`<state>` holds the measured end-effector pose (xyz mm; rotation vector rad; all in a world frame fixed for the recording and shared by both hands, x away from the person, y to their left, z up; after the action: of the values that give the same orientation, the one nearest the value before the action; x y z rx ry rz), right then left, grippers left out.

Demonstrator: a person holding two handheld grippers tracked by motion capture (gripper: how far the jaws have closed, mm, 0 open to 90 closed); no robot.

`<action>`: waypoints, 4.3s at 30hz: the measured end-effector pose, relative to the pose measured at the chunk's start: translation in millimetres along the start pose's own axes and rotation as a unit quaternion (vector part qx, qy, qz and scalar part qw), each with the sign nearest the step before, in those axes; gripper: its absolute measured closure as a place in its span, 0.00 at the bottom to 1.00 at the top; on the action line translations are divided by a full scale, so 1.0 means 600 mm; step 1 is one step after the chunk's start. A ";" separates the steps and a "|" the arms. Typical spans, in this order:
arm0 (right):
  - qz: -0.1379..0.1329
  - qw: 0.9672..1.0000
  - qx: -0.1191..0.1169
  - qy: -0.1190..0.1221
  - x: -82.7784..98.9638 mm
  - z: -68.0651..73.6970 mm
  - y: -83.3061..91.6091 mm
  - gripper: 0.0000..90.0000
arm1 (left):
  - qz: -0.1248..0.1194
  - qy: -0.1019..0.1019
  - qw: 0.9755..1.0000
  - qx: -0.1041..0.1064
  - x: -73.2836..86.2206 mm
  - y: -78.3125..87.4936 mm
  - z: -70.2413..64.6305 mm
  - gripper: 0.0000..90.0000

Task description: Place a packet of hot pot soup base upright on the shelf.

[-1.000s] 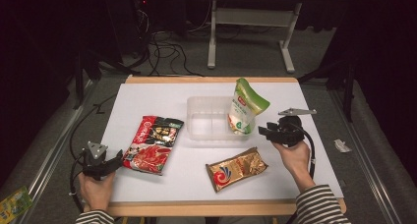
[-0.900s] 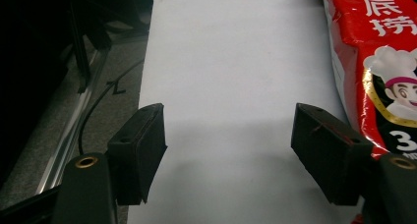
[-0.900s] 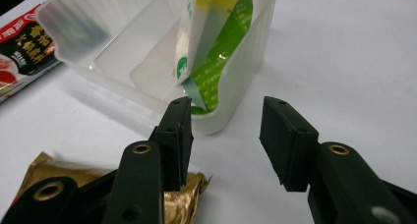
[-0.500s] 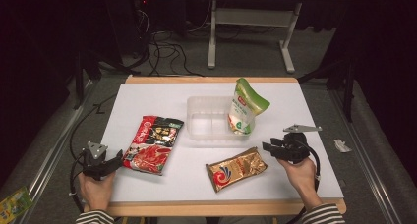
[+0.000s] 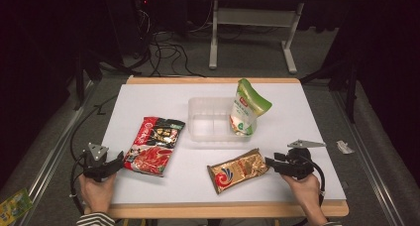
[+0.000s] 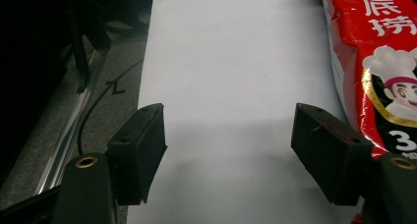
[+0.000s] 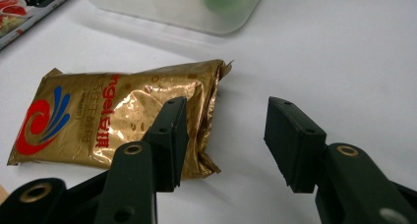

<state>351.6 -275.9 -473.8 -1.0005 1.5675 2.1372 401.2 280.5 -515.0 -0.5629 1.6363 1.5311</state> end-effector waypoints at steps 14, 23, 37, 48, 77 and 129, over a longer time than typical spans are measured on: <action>0.008 1.000 -0.014 0.001 0.014 0.018 -0.003 0.53 | 0.000 0.000 1.000 -0.001 0.000 0.000 0.000 0.33; 0.021 1.000 -0.023 -0.001 0.017 0.024 -0.030 0.52 | -0.001 0.000 1.000 -0.002 0.000 0.000 0.000 0.33; 0.045 0.998 -0.036 0.023 0.030 0.037 -0.056 0.70 | -0.002 0.000 1.000 -0.003 0.000 0.000 0.000 0.33; 0.051 0.997 -0.049 0.032 0.032 0.035 -0.054 0.92 | -0.002 0.000 1.000 -0.003 0.000 0.000 0.000 0.33; -0.024 0.993 -0.111 0.017 -0.061 0.038 0.026 1.00 | -0.002 -0.002 1.000 -0.003 0.000 0.001 0.000 0.33; -0.029 0.995 -0.086 0.039 -0.273 0.061 0.064 1.00 | -0.004 -0.001 1.000 -0.001 0.000 0.001 -0.001 0.33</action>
<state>431.7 -230.9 -328.2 -1.1834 1.3879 2.2479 400.7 280.1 -514.8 -0.5687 1.6301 1.5263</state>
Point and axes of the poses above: each handheld gripper's, and its own axes: y roughly backward along the jaws, x roughly out of its underside, z roughly to its left, the point moved 5 cm from there along -y, roughly forward along the jaws, and after that the axes turned 6 degrees about x, right-handed, at the moved point
